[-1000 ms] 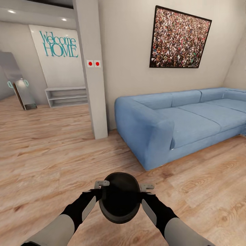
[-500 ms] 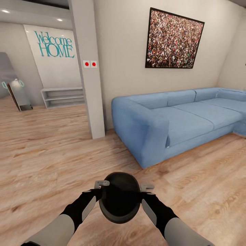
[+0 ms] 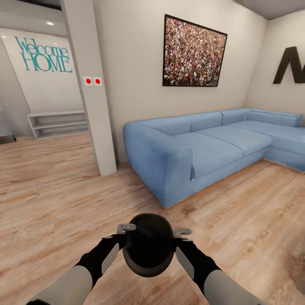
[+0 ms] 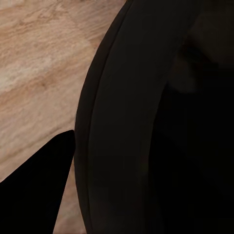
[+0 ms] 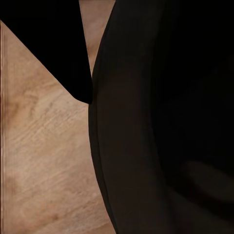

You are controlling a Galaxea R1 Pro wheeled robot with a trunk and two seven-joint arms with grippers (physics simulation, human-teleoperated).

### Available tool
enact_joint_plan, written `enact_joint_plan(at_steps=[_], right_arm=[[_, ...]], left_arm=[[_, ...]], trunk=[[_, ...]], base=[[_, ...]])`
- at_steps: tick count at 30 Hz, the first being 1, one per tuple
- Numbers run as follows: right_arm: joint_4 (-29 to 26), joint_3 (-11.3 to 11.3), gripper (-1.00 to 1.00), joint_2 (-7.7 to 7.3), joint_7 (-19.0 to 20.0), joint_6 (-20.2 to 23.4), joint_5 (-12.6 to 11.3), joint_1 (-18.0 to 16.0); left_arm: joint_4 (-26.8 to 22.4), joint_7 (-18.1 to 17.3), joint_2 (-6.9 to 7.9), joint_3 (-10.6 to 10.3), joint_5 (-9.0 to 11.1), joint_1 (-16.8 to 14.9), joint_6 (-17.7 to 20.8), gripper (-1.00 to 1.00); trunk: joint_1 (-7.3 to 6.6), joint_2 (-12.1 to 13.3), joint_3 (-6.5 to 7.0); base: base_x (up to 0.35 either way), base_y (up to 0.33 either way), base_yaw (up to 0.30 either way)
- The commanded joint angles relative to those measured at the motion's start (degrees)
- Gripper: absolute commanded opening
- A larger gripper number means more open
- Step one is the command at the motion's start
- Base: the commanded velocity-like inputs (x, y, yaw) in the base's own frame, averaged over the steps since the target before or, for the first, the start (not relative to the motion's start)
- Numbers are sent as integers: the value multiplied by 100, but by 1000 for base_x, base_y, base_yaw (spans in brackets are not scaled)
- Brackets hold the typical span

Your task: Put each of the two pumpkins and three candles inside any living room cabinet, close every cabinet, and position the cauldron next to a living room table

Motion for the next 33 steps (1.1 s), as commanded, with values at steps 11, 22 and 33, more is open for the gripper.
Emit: enact_joint_plan(at_steps=[11, 22, 33], right_arm=[[-23, 79, -100, -12, 35, -6, -161, -9], [-24, 79, -100, -12, 28, -4, -161, -9], [-24, 79, -100, -12, 26, -6, -161, -9]], left_arm=[[-18, 7, 92, -76, 200, -3, 23, -100], [-18, 6, 92, -76, 200, -3, 23, -100], [-18, 6, 92, -76, 200, -3, 23, -100]], trunk=[[-2, -3, 41], [-2, -3, 67], [-2, -3, 67]], base=[[0, 0, -242], [-13, 0, -139], [-182, 0, -1]])
